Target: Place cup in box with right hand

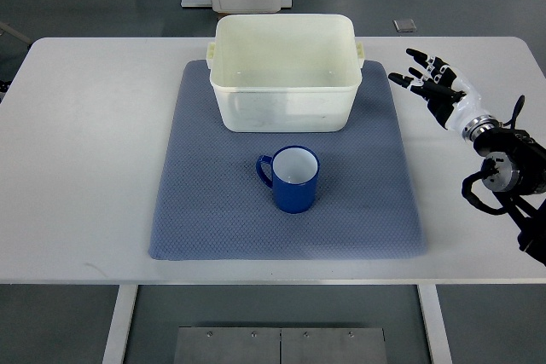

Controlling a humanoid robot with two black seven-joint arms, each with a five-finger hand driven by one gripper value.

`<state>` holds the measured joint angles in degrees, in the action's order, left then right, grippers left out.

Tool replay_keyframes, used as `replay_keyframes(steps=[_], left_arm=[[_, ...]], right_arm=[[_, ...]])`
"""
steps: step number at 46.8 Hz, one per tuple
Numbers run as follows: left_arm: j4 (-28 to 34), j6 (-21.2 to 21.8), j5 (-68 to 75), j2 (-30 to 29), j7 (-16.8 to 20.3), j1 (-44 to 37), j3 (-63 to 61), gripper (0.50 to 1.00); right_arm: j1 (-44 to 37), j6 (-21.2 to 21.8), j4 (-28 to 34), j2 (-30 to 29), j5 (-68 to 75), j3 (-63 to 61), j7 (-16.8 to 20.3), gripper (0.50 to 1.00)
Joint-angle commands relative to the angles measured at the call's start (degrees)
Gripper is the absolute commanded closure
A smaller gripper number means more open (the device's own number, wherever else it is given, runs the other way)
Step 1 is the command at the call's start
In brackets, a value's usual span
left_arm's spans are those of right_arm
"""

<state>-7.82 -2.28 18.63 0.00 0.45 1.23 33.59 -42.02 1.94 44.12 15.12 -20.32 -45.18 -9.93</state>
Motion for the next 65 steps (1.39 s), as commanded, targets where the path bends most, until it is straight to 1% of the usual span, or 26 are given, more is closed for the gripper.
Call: replay_keyframes(steps=[1,22,27,30,39,41,65], left_arm=[[0.0,0.0,0.0,0.0,0.0,-0.1,0.1,0.5],[0.0,0.0,0.0,0.0,0.0,-0.1,0.0,0.5],[0.0,0.0,0.0,0.0,0.0,-0.1,0.0,0.5],[0.0,0.0,0.0,0.0,0.0,-0.1,0.0,0.5],[0.0,0.0,0.0,0.0,0.0,-0.1,0.0,0.5],[0.0,0.0,0.0,0.0,0.0,-0.1,0.0,0.5],[0.0,0.0,0.0,0.0,0.0,-0.1,0.0,0.5]], right_arm=[[-0.1,0.0,0.0,0.0,0.0,-0.1,0.0,0.5],[-0.3,1.1,0.2,0.1,-0.1,0.3,-0.1,0.5],[-0.4,2.5,0.2,0.2,-0.1,0.3,-0.3,0.5],[-0.6,3.6,0.2,0.3,-0.1,0.3,-1.0,0.5],[-0.7,6.8,0.2,0.4,-0.2,0.3,-6.5,0.5],[-0.9,7.2,0.2,0.4,-0.2,0.3,-7.1,0.5],[-0.7,7.2,0.1,-0.3,0.1,-0.4,-7.6,0.5]])
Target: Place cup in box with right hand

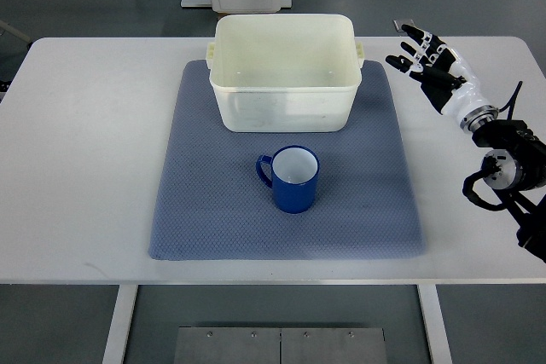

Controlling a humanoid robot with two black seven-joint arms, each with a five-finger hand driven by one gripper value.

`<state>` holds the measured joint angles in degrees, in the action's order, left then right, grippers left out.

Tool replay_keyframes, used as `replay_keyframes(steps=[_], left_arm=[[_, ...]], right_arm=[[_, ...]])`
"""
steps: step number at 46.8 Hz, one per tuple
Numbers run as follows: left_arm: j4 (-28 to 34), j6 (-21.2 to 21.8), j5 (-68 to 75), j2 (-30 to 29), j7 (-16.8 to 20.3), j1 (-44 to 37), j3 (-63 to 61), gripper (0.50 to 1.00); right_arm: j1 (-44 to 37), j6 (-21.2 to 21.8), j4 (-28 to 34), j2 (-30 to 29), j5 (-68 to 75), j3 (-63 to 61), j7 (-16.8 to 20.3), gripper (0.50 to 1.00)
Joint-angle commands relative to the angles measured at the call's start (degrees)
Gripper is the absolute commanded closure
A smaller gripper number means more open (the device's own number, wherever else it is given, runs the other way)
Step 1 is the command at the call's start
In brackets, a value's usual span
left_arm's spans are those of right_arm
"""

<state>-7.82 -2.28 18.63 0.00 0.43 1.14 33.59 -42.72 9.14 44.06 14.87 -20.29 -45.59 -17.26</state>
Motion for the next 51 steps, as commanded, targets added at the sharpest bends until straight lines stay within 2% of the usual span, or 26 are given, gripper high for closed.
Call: replay_keyframes(steps=[1,14,21,28,42,51], left_arm=[[0.0,0.0,0.0,0.0,0.0,0.0,0.0,0.5],[0.0,0.0,0.0,0.0,0.0,0.0,0.0,0.5],[0.0,0.0,0.0,0.0,0.0,0.0,0.0,0.5],[0.0,0.0,0.0,0.0,0.0,0.0,0.0,0.5],[0.0,0.0,0.0,0.0,0.0,0.1,0.0,0.5],[0.0,0.0,0.0,0.0,0.0,0.0,0.0,0.5]], right_arm=[[0.0,0.0,0.1,0.0,0.1,0.0,-0.6,0.5],[0.0,-0.5,0.1,0.0,0.0,0.1,-1.5,0.5],[0.3,-0.5,0.0,0.0,0.1,0.0,-4.5,0.5],[0.4,-0.4,0.0,0.0,2.4,0.0,-6.1,0.5],[0.4,-0.4,-0.3,0.2,3.8,0.5,-6.1,0.5],[-2.6,-0.7,-0.1,0.3,3.6,0.6,-4.1,0.5]])
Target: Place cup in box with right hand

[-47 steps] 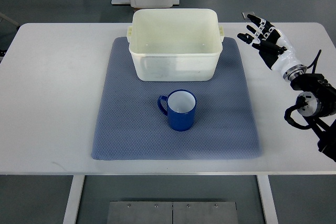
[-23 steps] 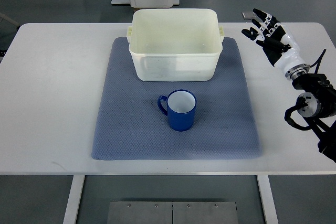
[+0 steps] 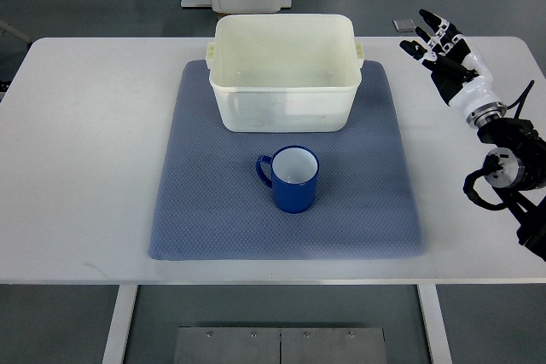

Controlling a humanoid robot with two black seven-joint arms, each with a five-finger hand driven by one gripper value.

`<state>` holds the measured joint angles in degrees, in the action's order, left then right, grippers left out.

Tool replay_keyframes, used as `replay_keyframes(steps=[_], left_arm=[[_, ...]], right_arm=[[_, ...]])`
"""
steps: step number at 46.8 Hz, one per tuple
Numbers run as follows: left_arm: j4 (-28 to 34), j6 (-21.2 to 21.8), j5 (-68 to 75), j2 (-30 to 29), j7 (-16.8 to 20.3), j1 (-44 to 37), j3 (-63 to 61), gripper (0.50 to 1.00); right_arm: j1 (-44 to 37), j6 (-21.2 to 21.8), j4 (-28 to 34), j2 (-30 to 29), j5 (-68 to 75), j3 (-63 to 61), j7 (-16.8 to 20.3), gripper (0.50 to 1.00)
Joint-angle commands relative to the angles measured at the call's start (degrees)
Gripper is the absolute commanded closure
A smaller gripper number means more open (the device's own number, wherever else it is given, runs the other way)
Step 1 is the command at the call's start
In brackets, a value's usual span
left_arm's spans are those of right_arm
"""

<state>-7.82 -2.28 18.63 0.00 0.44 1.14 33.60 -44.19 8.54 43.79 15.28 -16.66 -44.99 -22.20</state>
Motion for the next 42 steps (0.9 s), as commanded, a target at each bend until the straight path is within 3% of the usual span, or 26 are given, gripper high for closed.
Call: replay_keyframes(steps=[1,8,21,33,42], left_arm=[[0.0,0.0,0.0,0.0,0.0,0.0,0.0,0.5],[0.0,0.0,0.0,0.0,0.0,0.0,0.0,0.5],[0.0,0.0,0.0,0.0,0.0,0.0,0.0,0.5],[0.0,0.0,0.0,0.0,0.0,0.0,0.0,0.5],[0.0,0.0,0.0,0.0,0.0,0.0,0.0,0.5]], right_arm=[[-1.5,0.0,0.2,0.0,-0.1,0.0,1.3,0.5],[-4.0,0.0,2.8,0.7,-0.5,0.1,3.6,0.5],[-4.9,0.3,15.4,4.3,-6.5,0.3,5.3,0.5],[-8.5,1.7,16.5,4.4,-9.3,4.4,6.1,0.5],[-10.3,6.2,19.1,5.1,-13.2,8.1,5.9,0.5]])
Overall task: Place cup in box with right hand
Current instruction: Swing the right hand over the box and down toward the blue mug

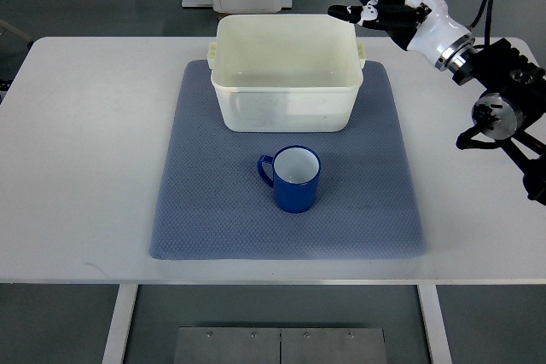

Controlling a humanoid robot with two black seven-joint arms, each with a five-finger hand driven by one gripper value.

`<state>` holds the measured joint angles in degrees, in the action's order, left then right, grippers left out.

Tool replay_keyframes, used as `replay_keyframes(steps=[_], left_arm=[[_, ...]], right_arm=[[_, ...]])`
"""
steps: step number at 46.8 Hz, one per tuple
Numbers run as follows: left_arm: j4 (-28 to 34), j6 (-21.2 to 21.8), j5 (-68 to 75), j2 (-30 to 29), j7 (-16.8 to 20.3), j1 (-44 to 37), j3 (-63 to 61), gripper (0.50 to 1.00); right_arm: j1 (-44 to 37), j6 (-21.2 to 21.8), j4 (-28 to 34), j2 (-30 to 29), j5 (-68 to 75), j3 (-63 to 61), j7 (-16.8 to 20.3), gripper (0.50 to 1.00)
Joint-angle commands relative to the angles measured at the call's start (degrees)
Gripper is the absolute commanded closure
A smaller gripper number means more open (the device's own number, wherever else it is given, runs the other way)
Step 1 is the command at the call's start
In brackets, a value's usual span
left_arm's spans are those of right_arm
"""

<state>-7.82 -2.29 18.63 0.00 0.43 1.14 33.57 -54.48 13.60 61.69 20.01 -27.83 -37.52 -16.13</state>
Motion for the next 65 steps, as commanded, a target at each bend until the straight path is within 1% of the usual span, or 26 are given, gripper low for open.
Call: replay_keyframes(steps=[1,7,14,25,33,38,46,65], left_arm=[[0.0,0.0,0.0,0.0,0.0,0.0,0.0,0.5],[0.0,0.0,0.0,0.0,0.0,0.0,0.0,0.5],[0.0,0.0,0.0,0.0,0.0,0.0,0.0,0.5],[0.0,0.0,0.0,0.0,0.0,0.0,0.0,0.5],[0.0,0.0,0.0,0.0,0.0,0.0,0.0,0.5],[0.0,0.0,0.0,0.0,0.0,0.0,0.0,0.5],[0.0,0.0,0.0,0.0,0.0,0.0,0.0,0.5],[0.0,0.0,0.0,0.0,0.0,0.0,0.0,0.5]], right_arm=[[0.1,1.4,1.9,0.6,-3.0,0.7,-0.1,0.5],[0.2,3.3,6.0,0.9,-6.8,3.0,-0.1,0.5],[0.3,3.5,8.6,1.1,-10.0,6.9,-0.2,0.5],[0.9,3.3,8.3,0.8,-12.2,11.2,-0.3,0.5],[1.5,3.3,6.9,0.7,-12.2,12.1,-0.4,0.5],[1.9,3.3,6.4,0.7,-12.2,13.0,-1.0,0.5],[2.7,3.3,5.8,0.6,-12.2,14.8,-3.1,0.5],[4.2,3.3,5.5,1.0,-12.2,15.5,-3.6,0.5]])
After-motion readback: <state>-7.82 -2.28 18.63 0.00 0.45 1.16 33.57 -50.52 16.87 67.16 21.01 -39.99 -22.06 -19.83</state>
